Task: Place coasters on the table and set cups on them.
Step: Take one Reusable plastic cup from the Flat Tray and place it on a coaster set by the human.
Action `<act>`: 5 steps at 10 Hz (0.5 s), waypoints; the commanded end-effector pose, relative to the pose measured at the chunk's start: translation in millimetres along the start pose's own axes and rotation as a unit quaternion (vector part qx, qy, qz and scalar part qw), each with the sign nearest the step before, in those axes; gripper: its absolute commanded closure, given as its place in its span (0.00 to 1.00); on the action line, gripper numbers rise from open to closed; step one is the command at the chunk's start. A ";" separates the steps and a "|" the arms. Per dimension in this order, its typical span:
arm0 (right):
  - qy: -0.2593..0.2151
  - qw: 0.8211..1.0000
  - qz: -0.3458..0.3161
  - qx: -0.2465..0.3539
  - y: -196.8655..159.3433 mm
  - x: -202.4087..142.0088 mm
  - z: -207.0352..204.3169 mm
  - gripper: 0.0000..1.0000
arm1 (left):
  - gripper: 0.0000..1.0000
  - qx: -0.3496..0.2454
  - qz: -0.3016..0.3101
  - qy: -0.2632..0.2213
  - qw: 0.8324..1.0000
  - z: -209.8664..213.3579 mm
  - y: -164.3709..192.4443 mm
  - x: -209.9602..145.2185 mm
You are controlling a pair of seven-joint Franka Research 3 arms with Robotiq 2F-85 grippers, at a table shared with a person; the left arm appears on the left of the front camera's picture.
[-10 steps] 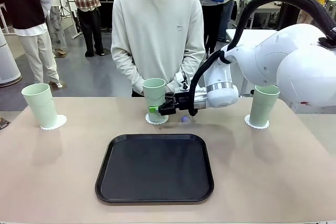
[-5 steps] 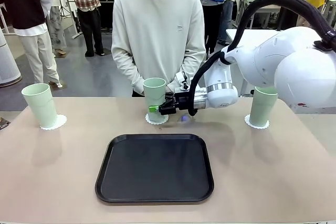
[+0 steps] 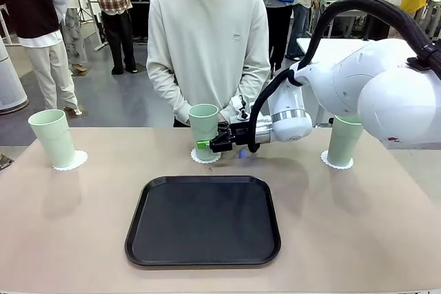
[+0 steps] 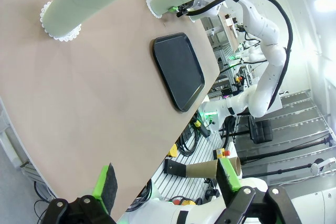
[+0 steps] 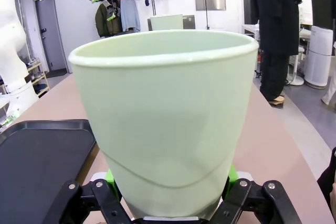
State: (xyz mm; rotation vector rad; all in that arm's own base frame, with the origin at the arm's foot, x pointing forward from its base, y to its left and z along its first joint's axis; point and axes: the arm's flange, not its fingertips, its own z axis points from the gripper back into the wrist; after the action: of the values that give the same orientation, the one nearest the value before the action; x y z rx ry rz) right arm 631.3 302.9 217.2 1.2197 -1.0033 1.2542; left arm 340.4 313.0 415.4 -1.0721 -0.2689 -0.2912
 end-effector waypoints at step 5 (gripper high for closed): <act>0.019 1.000 0.004 0.015 -7.0 -4.3 -5.0 0.00 | 0.00 0.001 -0.002 -0.001 1.000 0.8 -1.8 -0.7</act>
State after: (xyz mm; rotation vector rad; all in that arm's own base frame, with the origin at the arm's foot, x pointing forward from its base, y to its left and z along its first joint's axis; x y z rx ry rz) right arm 629.9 304.3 213.9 1.2214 -0.9949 1.2593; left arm 340.4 313.0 415.4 -1.0721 -0.2689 -0.2912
